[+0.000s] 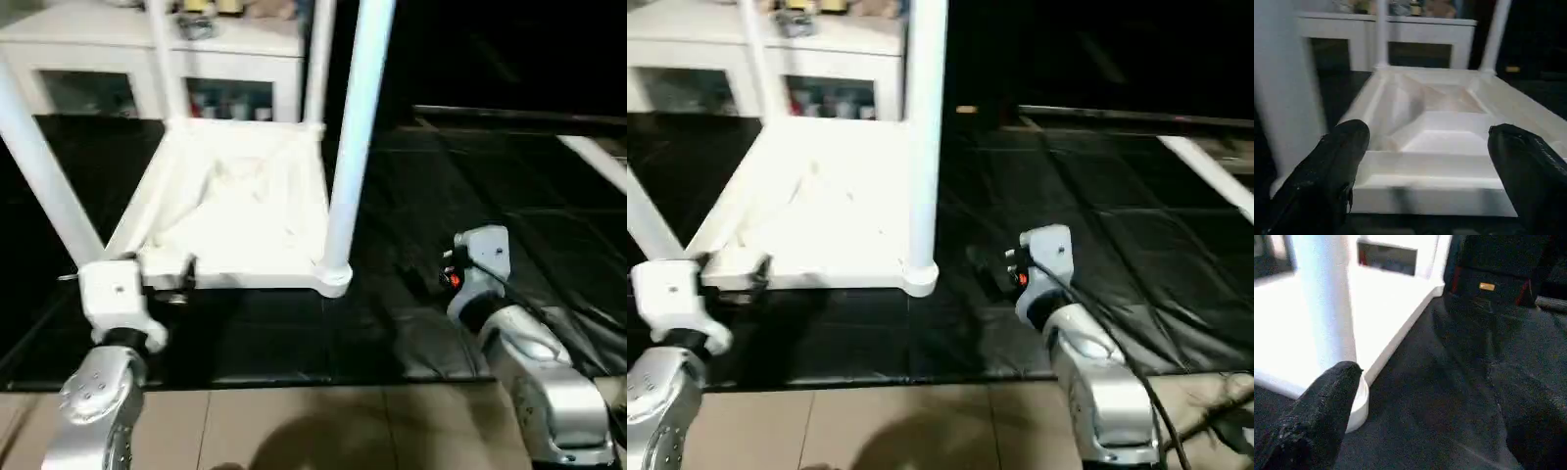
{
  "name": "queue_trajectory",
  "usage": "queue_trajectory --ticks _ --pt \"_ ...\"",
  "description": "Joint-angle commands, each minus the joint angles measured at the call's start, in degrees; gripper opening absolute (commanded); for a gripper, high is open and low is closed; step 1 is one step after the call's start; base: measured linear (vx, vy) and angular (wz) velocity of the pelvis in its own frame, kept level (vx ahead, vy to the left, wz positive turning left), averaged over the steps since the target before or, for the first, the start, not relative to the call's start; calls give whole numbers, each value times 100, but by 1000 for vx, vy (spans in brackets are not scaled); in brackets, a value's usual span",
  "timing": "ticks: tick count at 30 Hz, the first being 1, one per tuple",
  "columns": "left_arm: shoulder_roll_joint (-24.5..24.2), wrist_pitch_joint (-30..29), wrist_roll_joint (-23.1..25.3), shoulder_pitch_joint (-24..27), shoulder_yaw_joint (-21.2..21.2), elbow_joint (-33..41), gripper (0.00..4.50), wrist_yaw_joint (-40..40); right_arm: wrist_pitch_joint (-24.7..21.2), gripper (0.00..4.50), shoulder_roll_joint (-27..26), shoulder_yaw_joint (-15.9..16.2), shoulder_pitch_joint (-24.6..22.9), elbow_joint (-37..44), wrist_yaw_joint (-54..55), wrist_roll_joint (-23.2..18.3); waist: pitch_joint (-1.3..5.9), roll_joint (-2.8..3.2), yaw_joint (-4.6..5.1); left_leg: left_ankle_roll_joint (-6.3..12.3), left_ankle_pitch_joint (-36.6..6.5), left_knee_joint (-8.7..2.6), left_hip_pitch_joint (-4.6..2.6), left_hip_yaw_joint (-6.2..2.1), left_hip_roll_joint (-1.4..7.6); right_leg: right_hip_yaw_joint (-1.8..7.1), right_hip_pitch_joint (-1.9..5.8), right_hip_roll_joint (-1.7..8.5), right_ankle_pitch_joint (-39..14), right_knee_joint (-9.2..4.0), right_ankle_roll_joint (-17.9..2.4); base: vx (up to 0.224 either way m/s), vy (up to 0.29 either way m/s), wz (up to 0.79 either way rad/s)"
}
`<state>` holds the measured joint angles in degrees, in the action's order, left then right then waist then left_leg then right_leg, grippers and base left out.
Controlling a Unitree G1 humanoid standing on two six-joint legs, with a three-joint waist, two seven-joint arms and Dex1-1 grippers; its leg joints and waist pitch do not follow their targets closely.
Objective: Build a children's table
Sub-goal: Move to table
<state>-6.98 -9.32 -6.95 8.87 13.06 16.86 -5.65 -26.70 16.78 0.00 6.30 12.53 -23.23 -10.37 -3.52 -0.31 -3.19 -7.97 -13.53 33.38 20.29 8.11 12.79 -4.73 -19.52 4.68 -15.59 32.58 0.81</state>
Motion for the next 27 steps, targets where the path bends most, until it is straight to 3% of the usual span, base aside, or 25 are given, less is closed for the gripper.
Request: queue_trajectory --ticks 1,2,3,4,5,6,7,8,9,10,11,12,13,15,16,17,18,19,21,22,23,26,27 --pt "121 333 117 113 188 -94 446 289 -25 450 307 167 -35 50 -747 -178 124 178 -66 -9 -4299 -1143 221 28 281 -189 482 23 -1839 253 -205 -115 22 4" --pt "167 426 167 175 273 -118 446 417 -80 450 469 225 -61 107 -1088 -308 169 186 -323 -11 -4529 -1266 493 127 377 -87 674 34 -1040 817 -232 -115 22 4" --pt "232 538 206 225 398 -140 446 610 -90 450 682 292 -93 161 -1527 -455 145 53 -651 102 -3952 -1235 471 480 319 320 525 16 -1587 1037 -40 -51 -61 21" --pt "232 539 206 225 398 -140 446 610 -90 450 683 292 -93 161 -1528 -455 123 -513 -401 153 -1477 591 -631 256 -163 610 -785 507 -5733 -728 526 17 -106 13" --pt "254 634 294 244 491 -150 446 801 -149 450 814 317 -84 180 -1807 -604 125 -217 -349 491 319 778 -155 -211 -281 1087 -436 848 -6605 -827 12 17 -106 13" --pt "254 634 294 244 491 -150 446 801 -149 450 814 317 -84 180 -1807 -604 31 -287 -298 444 265 779 -73 -311 -269 1018 -330 912 -6172 -795 -163 0 0 0" --pt "259 670 327 244 527 -156 446 871 -171 450 853 333 -65 185 -1879 -644 136 -173 -383 95 -716 279 -234 -354 -122 705 -251 597 -4414 -369 -465 -63 60 1" --pt "244 708 384 238 555 -165 446 934 -140 450 883 363 -27 148 -1903 -627 158 -188 -346 -125 -1520 -41 -255 -279 -94 560 -260 213 -3326 -148 -523 -63 60 1" --pt "253 762 414 223 604 -203 446 977 -53 450 901 410 39 46 -1882 -594 203 -52 -350 -48 -2561 -286 -253 -320 -53 495 -195 56 -1803 23 -604 -87 20 15" --pt "264 789 425 213 637 -230 446 1015 -13 450 883 423 93 -27 -1870 -581 201 -4 -292 49 -2827 -395 -263 -310 -9 485 -129 93 -1101 -43 -672 -66 44 4" --pt "259 800 436 208 654 -252 446 1032 -5 450 864 433 123 -58 -1890 -593 180 -24 -232 133 -2881 -478 -187 -296 -8 445 -34 113 -1018 -106 -644 -66 44 4" --pt "254 836 452 205 660 -280 446 1054 -2 450 870 437 140 -75 -1942 -620 160 -9 -211 125 -3002 -517 -180 -298 -2 427 -30 133 -1211 -148 -598 -53 69 -9" --pt "230 843 451 159 674 -316 446 1058 -28 450 898 492 156 -37 -2121 -719 131 -20 -146 76 -3273 -521 -193 -288 -25 404 -57 165 -1727 -258 -484 -47 52 -10" --pt "204 829 441 102 690 -349 446 1067 -35 450 929 553 156 11 -2295 -799 105 -31 -84 69 -3464 -498 -208 -274 -76 403 -100 212 -2377 -385 -308 -24 26 -5" --pt "164 783 425 38 704 -390 446 1064 -62 450 945 606 150 59 -2427 -864 107 -25 -54 79 -3462 -490 -195 -294 -94 382 -82 246 -2694 -424 -211 0 0 0" --pt "137 747 418 0 709 -417 446 1058 -92 450 951 630 148 82 -2487 -902 114 -5 -33 78 -3429 -499 -162 -307 -95 365 -44 258 -2725 -429 -174 0 0 0" --pt "103 698 408 -49 714 -455 446 1046 -133 450 958 659 148 110 -2555 -950 140 -31 -1 111 -3306 -505 -144 -307 -98 341 -8 272 -2676 -459 -140 0 0 0" --pt "75 664 400 -93 719 -488 446 1034 -163 450 969 691 151 134 -2615 -985 155 8 18 144 -3204 -516 -151 -303 -90 315 7 280 -2465 -468 -193 -28 11 -22" --pt "-81 639 358 -301 788 -683 446 983 -178 450 984 811 186 124 -2799 -1081 156 -46 35 218 -2821 -535 -63 -277 -85 292 57 313 -2263 -465 -214 0 0 0" --pt "-90 638 356 -313 793 -696 446 981 -179 450 982 814 189 121 -2806 -1088 127 -39 34 219 -2875 -540 -77 -270 -93 274 20 307 -2452 -491 -184 0 0 0" --pt "-166 631 383 -386 838 -787 446 1000 -135 450 958 842 233 64 -2816 -1081 127 -85 42 237 -2853 -468 -170 -240 -123 256 -55 333 -2907 -565 -136 0 0 0" --pt "-409 593 340 -616 961 -1060 446 903 149 450 695 884 490 -310 -2598 -852 147 -40 82 244 -2710 -448 -160 -234 -146 193 -56 344 -3003 -587 -150 0 0 0" --pt "-499 589 318 -693 961 -1166 446 824 229 450 577 881 593 -457 -2475 -784 137 -15 116 212 -2827 -475 -132 -265 -113 132 -17 338 -2886 -571 -175 0 0 0"
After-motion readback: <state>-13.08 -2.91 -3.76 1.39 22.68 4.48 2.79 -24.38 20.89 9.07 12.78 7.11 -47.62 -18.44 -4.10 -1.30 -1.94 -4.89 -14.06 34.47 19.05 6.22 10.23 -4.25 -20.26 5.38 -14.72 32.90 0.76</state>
